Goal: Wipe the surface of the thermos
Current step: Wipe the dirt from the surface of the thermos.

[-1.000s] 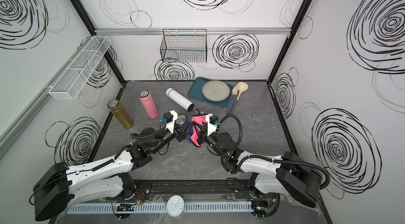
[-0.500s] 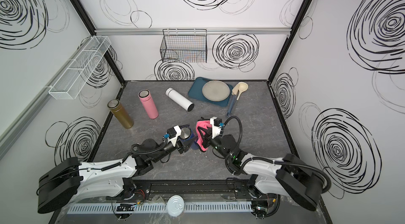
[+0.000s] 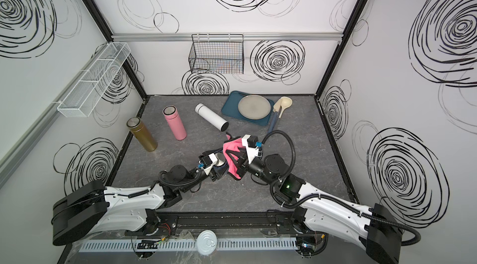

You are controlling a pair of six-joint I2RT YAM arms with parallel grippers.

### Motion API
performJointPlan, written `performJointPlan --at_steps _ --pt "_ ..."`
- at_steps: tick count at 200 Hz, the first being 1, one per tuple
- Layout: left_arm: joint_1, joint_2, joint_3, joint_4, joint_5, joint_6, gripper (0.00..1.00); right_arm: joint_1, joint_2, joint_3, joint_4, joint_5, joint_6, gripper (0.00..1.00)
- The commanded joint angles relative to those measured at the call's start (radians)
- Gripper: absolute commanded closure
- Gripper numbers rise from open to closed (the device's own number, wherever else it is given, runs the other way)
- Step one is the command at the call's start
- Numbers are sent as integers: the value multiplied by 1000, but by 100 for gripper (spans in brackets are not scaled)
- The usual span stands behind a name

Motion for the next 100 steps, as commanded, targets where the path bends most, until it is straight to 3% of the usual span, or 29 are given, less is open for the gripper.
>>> performJointPlan --at_steps 1,27,100 --pt "-11 2 10 141 -32 96 100 35 10 22 -55 -69 -60 100" --pt "-49 -11 12 113 -114 151 100 36 34 51 -88 -61 -61 100" --pt "-123 -98 -9 71 -97 216 100 5 270 177 -207 -49 -92 100"
